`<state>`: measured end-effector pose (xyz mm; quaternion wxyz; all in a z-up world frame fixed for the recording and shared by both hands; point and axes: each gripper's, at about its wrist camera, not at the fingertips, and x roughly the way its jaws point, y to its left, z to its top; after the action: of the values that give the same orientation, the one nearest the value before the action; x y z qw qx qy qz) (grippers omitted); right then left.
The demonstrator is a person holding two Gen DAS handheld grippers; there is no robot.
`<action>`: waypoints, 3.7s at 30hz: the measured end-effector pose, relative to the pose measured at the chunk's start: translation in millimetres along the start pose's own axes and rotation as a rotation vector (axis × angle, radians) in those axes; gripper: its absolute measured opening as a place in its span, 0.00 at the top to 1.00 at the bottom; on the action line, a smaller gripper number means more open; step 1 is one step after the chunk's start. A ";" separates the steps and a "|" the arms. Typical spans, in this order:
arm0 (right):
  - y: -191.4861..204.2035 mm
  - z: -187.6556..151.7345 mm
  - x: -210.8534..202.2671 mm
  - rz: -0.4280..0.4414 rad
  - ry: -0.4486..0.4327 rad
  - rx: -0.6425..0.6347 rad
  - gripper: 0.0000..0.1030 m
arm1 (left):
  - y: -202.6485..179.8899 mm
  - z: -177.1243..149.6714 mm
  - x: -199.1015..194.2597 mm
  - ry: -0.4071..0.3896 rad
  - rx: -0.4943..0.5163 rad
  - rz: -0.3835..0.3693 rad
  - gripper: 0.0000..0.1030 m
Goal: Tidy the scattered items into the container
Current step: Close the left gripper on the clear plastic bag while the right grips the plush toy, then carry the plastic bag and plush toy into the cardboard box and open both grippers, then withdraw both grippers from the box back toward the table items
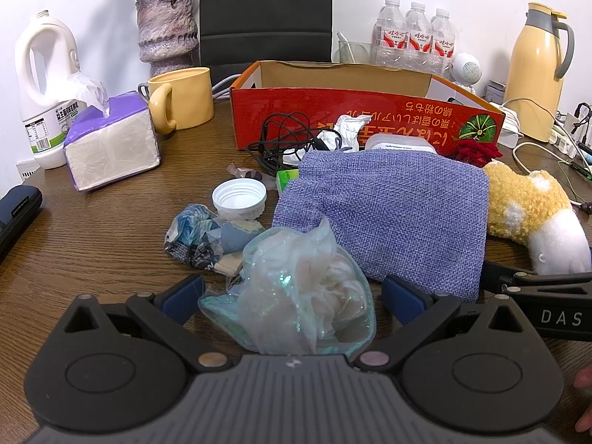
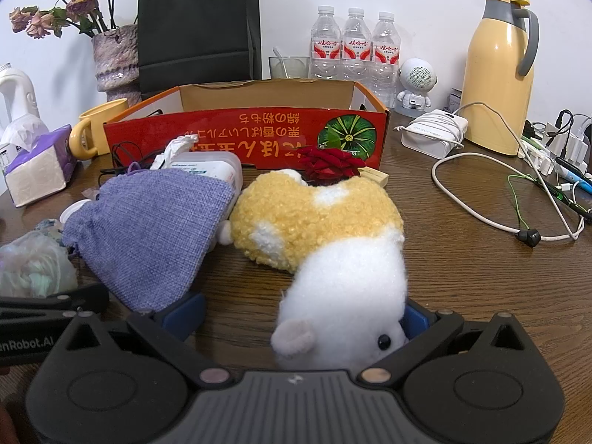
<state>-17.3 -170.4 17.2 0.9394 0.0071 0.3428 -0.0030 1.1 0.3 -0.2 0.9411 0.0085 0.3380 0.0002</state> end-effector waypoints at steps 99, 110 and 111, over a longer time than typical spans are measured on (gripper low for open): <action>-30.8 288.0 229.3 -0.046 0.307 -0.126 0.27 | -36.4 303.7 209.5 0.172 0.198 -0.137 0.26; -35.8 328.3 91.2 0.102 0.200 -0.020 0.09 | 3.4 335.9 112.3 0.314 -0.045 -0.161 0.07; -34.3 324.8 80.1 0.103 0.186 -0.030 0.09 | 6.9 333.9 99.4 0.292 -0.049 -0.151 0.06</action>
<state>252.8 -209.7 213.6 0.9024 0.0110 0.4276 0.0511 290.2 2.5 194.2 0.8793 -0.0403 0.4706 -0.0612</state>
